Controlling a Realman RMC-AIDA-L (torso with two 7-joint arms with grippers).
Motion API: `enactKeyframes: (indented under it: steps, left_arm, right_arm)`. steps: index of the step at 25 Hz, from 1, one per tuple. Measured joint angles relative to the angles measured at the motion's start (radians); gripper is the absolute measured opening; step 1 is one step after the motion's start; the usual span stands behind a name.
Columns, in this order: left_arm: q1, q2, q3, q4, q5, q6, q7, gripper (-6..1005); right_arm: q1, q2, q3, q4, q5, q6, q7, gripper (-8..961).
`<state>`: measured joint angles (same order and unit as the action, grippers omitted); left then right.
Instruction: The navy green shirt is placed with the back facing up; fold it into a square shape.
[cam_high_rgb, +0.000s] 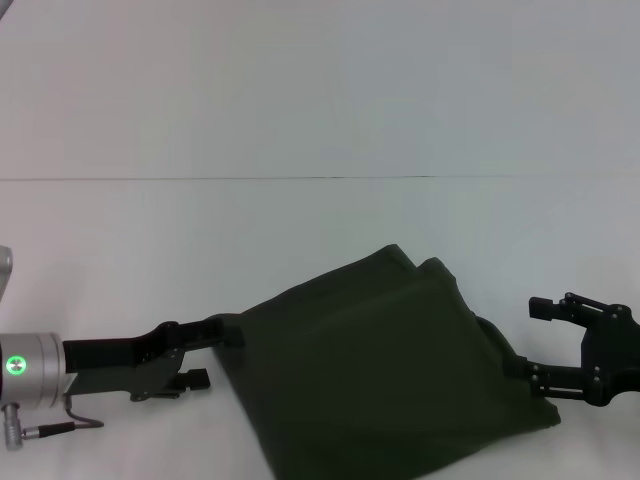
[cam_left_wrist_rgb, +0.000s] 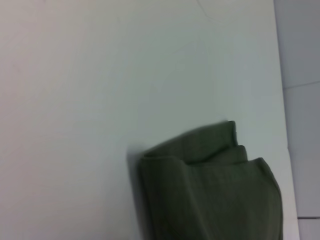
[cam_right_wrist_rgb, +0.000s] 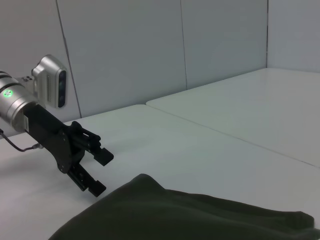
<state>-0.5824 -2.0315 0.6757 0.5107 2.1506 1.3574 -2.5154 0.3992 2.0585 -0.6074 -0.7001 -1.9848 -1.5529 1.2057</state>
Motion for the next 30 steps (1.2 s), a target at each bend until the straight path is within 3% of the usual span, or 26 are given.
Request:
enactKeyframes:
  steps: [14,30]
  left_arm:
    - [-0.016,-0.036,0.031,-0.002,0.000,-0.089,-0.009,913]
    - [-0.072,-0.033,0.067,-0.050,0.002,-0.160,-0.010,910]
  right_arm:
    - [-0.010,-0.003,0.000,-0.001,-0.001,-0.003,-0.001,932]
    - [-0.016,-0.003,0.000,-0.008,0.000,-0.007,0.006,932]
